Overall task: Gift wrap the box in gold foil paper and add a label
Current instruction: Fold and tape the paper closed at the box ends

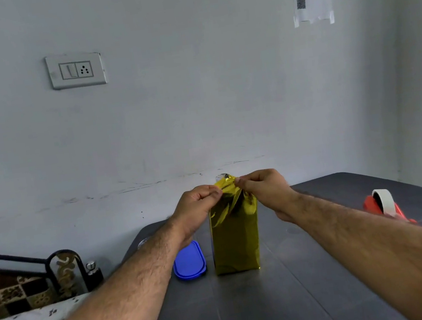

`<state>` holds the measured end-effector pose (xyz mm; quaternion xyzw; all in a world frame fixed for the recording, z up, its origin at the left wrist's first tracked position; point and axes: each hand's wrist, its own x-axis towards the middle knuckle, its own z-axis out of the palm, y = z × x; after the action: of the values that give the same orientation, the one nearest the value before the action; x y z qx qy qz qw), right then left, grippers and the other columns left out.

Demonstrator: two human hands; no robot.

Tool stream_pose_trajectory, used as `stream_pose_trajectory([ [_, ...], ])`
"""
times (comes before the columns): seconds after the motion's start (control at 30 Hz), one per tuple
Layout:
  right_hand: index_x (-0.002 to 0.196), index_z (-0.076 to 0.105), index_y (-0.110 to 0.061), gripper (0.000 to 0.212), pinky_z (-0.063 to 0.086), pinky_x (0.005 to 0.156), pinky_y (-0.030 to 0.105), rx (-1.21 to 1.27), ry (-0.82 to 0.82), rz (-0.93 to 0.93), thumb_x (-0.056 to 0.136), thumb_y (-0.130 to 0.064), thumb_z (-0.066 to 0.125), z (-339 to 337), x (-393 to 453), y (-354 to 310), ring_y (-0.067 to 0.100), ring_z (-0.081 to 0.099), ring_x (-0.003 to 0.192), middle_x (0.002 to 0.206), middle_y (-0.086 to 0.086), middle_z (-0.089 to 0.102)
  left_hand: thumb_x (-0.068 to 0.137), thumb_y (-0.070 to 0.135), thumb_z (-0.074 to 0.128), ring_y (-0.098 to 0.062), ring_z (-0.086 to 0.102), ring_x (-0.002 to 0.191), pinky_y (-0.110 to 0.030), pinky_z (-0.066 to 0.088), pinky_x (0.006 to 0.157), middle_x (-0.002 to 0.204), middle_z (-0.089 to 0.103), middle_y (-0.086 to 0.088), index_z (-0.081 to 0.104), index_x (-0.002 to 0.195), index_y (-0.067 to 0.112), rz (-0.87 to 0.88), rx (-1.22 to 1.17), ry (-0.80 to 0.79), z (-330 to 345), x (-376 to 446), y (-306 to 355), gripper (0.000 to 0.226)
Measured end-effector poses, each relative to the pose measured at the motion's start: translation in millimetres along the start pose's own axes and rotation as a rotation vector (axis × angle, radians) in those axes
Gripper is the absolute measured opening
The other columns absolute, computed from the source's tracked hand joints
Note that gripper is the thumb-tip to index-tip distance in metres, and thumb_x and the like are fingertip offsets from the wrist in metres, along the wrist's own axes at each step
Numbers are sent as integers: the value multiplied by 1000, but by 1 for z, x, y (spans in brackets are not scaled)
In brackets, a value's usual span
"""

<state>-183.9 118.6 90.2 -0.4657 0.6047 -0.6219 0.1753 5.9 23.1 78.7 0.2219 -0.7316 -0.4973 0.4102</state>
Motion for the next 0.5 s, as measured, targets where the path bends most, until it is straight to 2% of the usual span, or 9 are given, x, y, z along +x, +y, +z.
stream_pose_trajectory([
  [0.1,92,82,-11,25,55,77,22,31,58,80,88,-35,87,5,5,-2,10,72,95,97,4,79,105,27,64,2,64,119,-13,48,91,126,74,13,77,124,26,0,-63,37,0,1,3,23],
  [0.2,89,81,-7,24,55,73,24,32,85,109,89,-30,86,6,7,-5,16,73,87,90,9,79,106,26,60,-8,63,125,-44,55,101,127,72,9,71,128,33,-41,-146,106,-4,2,-1,25],
  [0.27,88,81,-8,21,58,73,24,54,62,88,89,-28,85,5,5,-9,16,74,85,82,4,79,102,21,65,-13,66,122,-52,55,104,123,74,4,72,123,28,-49,-175,105,-8,-1,-5,23],
  [0.37,94,82,-12,29,52,74,23,75,-64,34,82,-37,90,8,-1,-14,12,73,94,92,1,81,89,11,81,-12,68,118,-43,57,104,117,75,4,73,114,23,21,-56,109,-15,-5,-13,29],
  [0.5,94,83,-13,34,53,77,25,16,-110,7,71,-35,98,12,2,-16,13,73,100,98,2,80,85,18,88,-5,66,119,-35,56,102,116,75,11,73,108,28,62,90,150,-19,-3,-20,29],
])
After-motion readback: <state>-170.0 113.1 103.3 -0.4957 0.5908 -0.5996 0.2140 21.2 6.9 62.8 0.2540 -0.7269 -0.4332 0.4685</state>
